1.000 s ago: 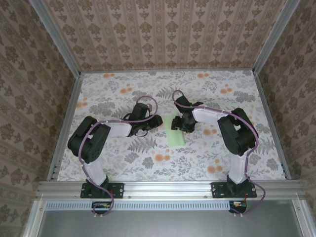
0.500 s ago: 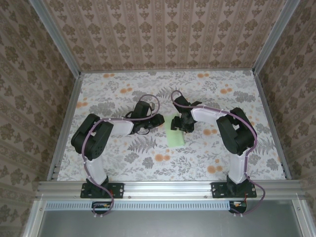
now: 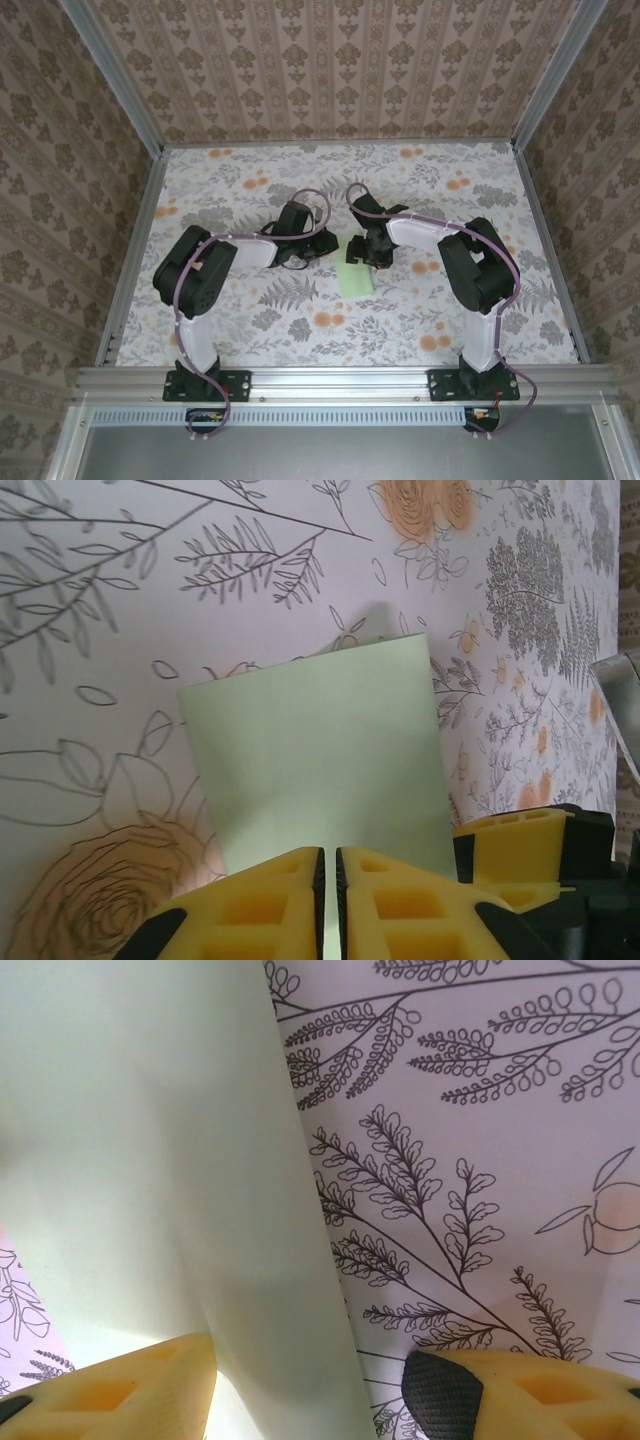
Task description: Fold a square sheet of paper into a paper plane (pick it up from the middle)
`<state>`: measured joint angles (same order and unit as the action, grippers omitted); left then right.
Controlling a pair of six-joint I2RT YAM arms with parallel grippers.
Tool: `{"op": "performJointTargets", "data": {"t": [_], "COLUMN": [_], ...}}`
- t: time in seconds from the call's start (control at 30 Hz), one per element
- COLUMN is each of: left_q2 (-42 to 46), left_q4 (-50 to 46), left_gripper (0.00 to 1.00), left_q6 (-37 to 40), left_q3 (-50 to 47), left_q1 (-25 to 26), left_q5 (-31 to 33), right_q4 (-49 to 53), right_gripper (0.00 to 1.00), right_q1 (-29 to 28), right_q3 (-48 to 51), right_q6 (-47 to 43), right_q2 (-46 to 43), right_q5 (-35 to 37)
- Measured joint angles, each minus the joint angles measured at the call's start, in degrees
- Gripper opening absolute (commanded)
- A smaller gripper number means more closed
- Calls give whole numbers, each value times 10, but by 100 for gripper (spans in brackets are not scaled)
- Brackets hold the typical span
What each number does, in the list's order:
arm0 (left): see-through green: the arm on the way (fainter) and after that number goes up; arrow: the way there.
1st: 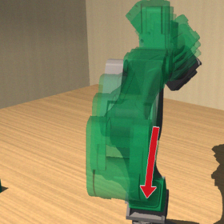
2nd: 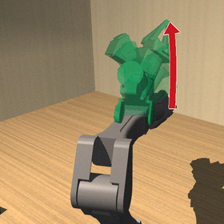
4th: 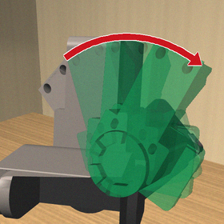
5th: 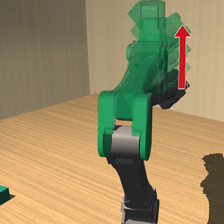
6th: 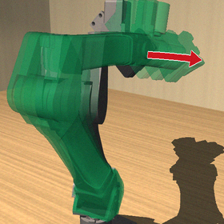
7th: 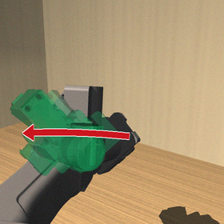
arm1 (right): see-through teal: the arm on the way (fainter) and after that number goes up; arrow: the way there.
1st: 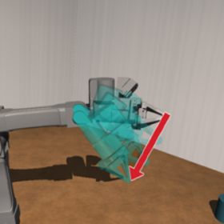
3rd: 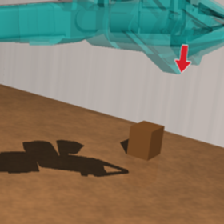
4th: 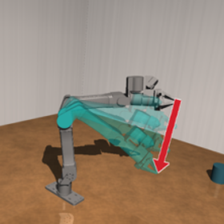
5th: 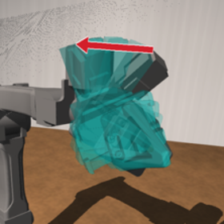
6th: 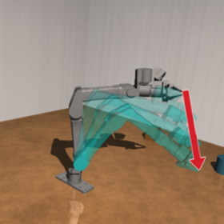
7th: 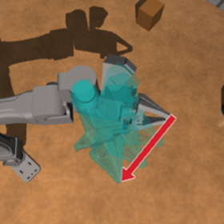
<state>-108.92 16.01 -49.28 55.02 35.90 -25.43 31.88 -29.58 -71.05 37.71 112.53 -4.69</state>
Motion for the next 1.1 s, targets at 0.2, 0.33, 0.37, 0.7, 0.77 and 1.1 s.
{"op": "performJointTargets", "data": {"t": [0.2,0.33,0.37,0.7,0.77,1.1], "left_q2": [-23,-28,-28,-29,-29,-32], "left_q4": [-16,-36,-41,-95,-103,-130], "left_gripper": [11,9,8,5,4,2], "left_q6": [0,1,2,17,21,38], "left_q3": [12,22,25,43,46,61], "left_q1": [5,8,9,15,16,16], "left_q5": [-10,-14,-14,-1,3,10], "right_q4": [0,0,0,0,0,-18], "right_gripper": [62,62,62,62,62,62], "right_q1": [0,0,0,0,0,1], "right_q3": [0,0,0,0,0,15], "right_q6": [0,0,0,0,0,0], "right_q2": [1,1,1,1,1,-25], "right_q5": [0,0,0,0,0,-18]}}
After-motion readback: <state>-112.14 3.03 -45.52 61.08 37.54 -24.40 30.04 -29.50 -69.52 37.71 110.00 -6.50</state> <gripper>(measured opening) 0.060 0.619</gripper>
